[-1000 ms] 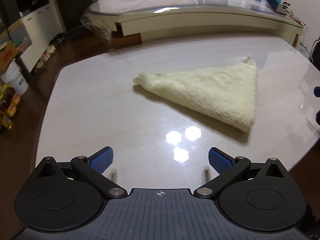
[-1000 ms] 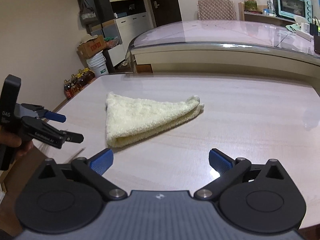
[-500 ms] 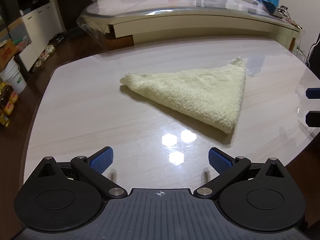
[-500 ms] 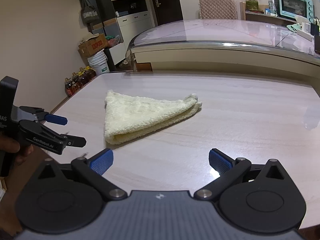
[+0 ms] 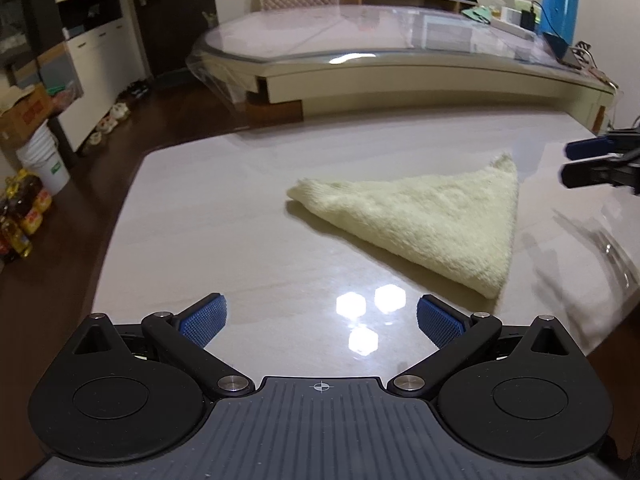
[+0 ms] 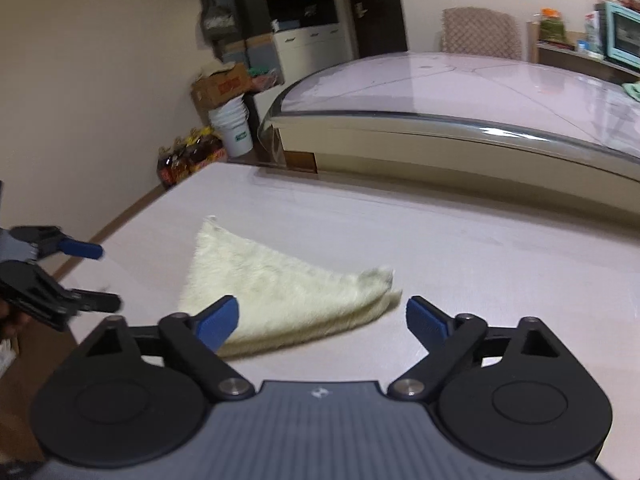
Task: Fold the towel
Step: 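Move the right tool back toward the triangular folded towel, then grasp a towel corner with the right tool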
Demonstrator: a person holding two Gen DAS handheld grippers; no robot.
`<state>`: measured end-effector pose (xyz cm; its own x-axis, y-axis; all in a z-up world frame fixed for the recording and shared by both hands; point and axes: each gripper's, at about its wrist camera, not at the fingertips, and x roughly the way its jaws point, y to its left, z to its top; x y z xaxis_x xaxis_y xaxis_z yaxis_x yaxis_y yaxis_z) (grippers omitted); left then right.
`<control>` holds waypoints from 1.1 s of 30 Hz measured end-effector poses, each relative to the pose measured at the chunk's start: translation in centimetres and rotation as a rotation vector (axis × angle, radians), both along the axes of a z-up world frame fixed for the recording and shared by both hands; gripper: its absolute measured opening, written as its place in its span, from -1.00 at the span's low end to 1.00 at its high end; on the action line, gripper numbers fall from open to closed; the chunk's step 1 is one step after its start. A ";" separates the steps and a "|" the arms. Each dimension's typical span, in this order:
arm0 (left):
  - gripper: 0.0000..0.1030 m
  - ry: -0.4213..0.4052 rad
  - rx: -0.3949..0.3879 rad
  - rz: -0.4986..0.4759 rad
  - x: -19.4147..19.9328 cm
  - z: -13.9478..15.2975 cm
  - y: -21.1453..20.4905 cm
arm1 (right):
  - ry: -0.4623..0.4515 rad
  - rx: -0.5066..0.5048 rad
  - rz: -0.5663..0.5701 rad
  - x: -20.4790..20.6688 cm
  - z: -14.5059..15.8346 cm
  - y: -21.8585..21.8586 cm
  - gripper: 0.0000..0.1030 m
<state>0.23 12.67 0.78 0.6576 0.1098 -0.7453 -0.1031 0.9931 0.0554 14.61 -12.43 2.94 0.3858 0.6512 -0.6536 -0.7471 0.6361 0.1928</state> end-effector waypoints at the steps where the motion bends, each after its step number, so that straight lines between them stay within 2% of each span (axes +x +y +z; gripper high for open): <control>1: 1.00 -0.003 0.002 0.007 0.1 0.1 0.2 | 0.003 -0.010 0.013 0.8 -0.2 0.3 0.49; 3: 1.00 -0.002 0.003 0.015 0.2 0.1 0.5 | 0.012 -0.022 0.040 2.4 -0.6 0.8 0.31; 7: 1.00 0.014 0.005 0.030 1.0 -0.3 1.0 | 0.038 -0.050 0.075 5.0 -1.4 1.6 0.21; 10: 1.00 0.027 -0.001 0.041 1.5 -0.7 1.2 | 0.054 -0.072 0.093 5.9 -1.9 1.9 -0.10; 11: 1.00 0.030 -0.003 0.041 1.7 -0.8 1.2 | 0.058 -0.084 0.102 6.2 -2.2 2.0 -0.27; 12: 1.00 0.032 -0.005 0.042 1.8 -0.9 1.2 | 0.060 -0.091 0.109 6.3 -2.3 2.1 -0.54; 15: 1.00 0.034 -0.007 0.044 2.2 -1.0 1.3 | 0.045 -0.092 0.126 5.8 -2.3 2.1 -0.73; 17: 1.00 0.032 -0.005 0.047 2.3 -0.9 1.3 | 0.020 -0.088 0.137 5.0 -1.8 2.0 -0.75; 24: 1.00 0.001 0.024 0.084 0.7 0.3 2.4 | -0.060 0.025 0.265 -2.1 2.9 2.2 -0.77; 26: 1.00 -0.006 0.030 0.104 -0.1 0.6 3.0 | -0.068 0.055 0.358 -6.0 4.0 3.0 -0.77; 29: 1.00 -0.013 0.038 0.126 -1.1 0.9 3.8 | -0.064 0.054 0.475 -10.0 4.0 4.8 -0.77; 33: 1.00 -0.020 0.025 0.151 -2.6 1.2 5.2 | -0.028 0.026 0.618 -14.3 2.2 8.2 -0.77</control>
